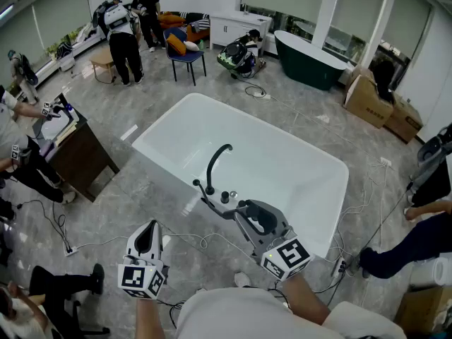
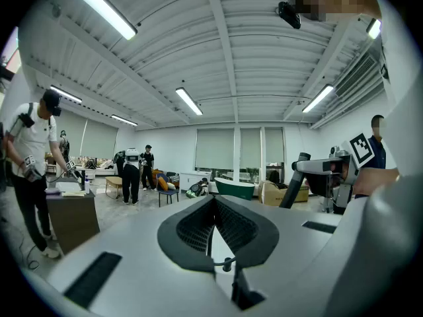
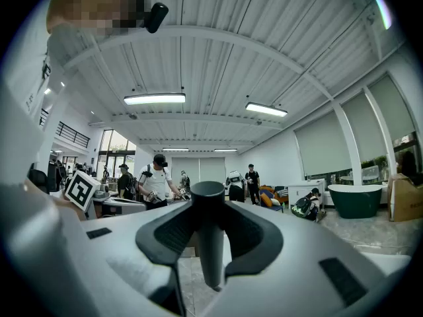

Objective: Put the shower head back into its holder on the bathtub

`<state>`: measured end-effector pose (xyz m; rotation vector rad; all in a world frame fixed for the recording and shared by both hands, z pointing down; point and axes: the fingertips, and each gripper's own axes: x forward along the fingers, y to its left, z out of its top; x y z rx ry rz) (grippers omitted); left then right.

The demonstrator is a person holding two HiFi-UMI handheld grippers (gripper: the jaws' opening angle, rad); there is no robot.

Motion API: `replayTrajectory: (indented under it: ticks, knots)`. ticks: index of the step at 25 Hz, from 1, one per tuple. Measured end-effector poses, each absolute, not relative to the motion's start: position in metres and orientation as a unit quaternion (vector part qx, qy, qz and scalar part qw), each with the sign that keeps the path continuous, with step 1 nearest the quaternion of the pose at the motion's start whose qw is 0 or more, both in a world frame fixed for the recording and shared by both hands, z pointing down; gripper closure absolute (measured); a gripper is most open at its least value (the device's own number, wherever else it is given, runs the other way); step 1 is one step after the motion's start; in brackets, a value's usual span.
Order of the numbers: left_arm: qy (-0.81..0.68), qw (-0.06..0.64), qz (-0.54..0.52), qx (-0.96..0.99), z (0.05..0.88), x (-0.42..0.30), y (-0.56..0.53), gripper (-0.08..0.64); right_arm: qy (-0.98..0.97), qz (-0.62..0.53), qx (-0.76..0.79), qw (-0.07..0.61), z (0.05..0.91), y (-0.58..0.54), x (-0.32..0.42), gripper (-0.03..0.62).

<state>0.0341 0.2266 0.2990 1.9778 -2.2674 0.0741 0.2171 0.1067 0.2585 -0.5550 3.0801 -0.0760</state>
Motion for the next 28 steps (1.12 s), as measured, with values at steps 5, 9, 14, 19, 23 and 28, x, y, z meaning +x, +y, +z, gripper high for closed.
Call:
replayTrajectory:
  ticks: [5,9,14,19,23,28]
  knots:
    - [-0.75,0.063,0.006,0.658,0.29,0.035,0.222,0.549,0.984,-0.025,-0.177,0.004,0.256,0.102,0.219,0.446]
    - [-0.745,0.062,0.01,0.664,0.291,0.035,0.221,0.549,0.983,-0.023,-0.181,-0.001,0.258,0.105,0.217,0.446]
    - [-0.741,0.066,0.008,0.668,0.293,0.037,0.225,0.549,0.983,-0.023,-0.181,0.001,0.257,0.109,0.218,0.446]
    - [-0.741,0.065,0.003,0.669,0.29,0.034,0.231,0.549,0.983,-0.03,-0.182,0.004,0.253,0.114,0.217,0.445]
    - [-0.733,0.067,-0.001,0.677,0.294,0.029,0.242,0.549,0.982,-0.019,-0.19,0.0,0.254,0.124,0.21,0.446]
    - [-0.72,0.075,-0.002,0.689,0.3,0.023,0.259,0.549,0.979,-0.007,-0.202,-0.004,0.252,0.136,0.198,0.446]
